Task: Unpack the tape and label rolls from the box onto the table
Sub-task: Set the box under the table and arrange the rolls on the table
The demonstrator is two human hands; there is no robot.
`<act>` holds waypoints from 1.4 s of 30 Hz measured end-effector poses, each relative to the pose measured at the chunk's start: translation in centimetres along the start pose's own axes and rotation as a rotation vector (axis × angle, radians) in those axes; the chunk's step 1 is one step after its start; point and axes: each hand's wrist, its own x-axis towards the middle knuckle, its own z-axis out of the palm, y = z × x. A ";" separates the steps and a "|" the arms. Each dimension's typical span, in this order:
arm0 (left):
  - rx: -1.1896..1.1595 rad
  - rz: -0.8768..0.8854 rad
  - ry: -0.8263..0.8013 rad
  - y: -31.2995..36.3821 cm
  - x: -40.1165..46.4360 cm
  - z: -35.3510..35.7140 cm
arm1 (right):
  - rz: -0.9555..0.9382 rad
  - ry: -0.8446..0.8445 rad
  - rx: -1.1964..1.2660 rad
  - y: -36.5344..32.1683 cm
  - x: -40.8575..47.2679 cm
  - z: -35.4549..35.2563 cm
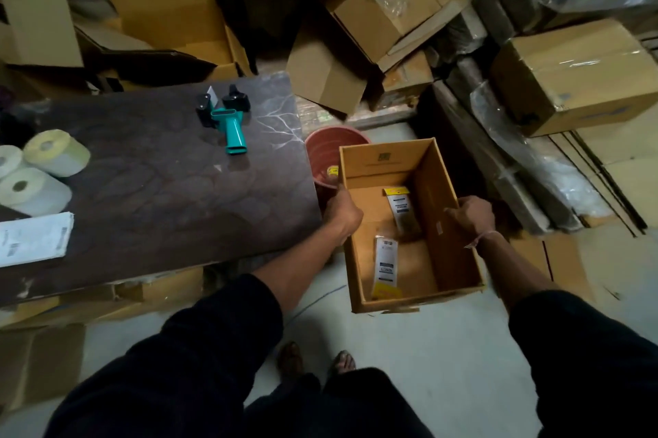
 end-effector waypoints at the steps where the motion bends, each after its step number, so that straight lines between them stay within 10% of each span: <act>1: 0.027 -0.044 -0.021 -0.7 0.1 0.8 | 0.003 -0.015 -0.039 0.7 0.5 1.0; 16: 0.287 -0.334 0.062 -10.3 3.5 9.6 | -0.159 -0.354 -0.244 6.4 6.9 13.6; 42: 0.164 -0.370 0.084 -32.7 12.9 19.2 | -0.071 -0.398 -0.322 15.2 12.3 33.9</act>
